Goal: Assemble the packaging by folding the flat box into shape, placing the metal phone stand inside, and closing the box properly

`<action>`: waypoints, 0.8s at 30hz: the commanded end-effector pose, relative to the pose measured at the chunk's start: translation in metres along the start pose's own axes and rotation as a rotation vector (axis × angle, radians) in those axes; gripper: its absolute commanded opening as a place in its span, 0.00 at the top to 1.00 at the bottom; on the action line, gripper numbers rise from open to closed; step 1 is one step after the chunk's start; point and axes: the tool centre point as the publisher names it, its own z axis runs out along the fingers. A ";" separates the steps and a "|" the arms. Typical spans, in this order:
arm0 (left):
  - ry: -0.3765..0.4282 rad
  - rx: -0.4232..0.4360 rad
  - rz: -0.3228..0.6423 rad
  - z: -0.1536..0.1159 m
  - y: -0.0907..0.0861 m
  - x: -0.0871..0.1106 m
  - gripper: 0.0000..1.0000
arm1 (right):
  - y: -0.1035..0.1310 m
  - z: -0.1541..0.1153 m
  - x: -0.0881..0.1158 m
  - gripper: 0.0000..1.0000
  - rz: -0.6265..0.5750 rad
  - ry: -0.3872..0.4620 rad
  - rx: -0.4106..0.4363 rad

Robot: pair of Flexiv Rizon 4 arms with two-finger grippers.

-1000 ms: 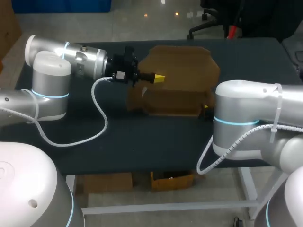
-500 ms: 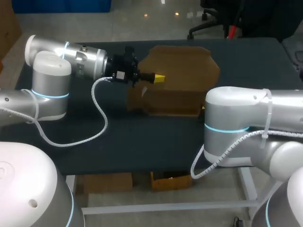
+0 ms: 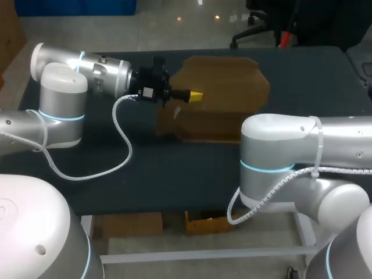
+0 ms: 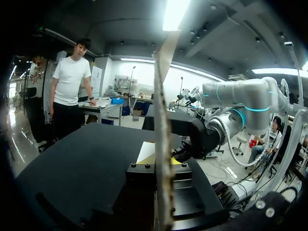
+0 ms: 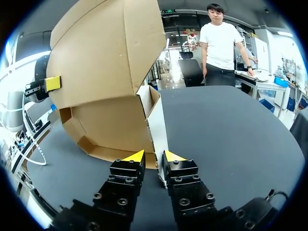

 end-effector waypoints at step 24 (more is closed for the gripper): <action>0.002 -0.002 -0.001 0.001 0.002 -0.001 1.00 | -0.003 0.007 0.027 0.76 0.023 -0.050 -0.025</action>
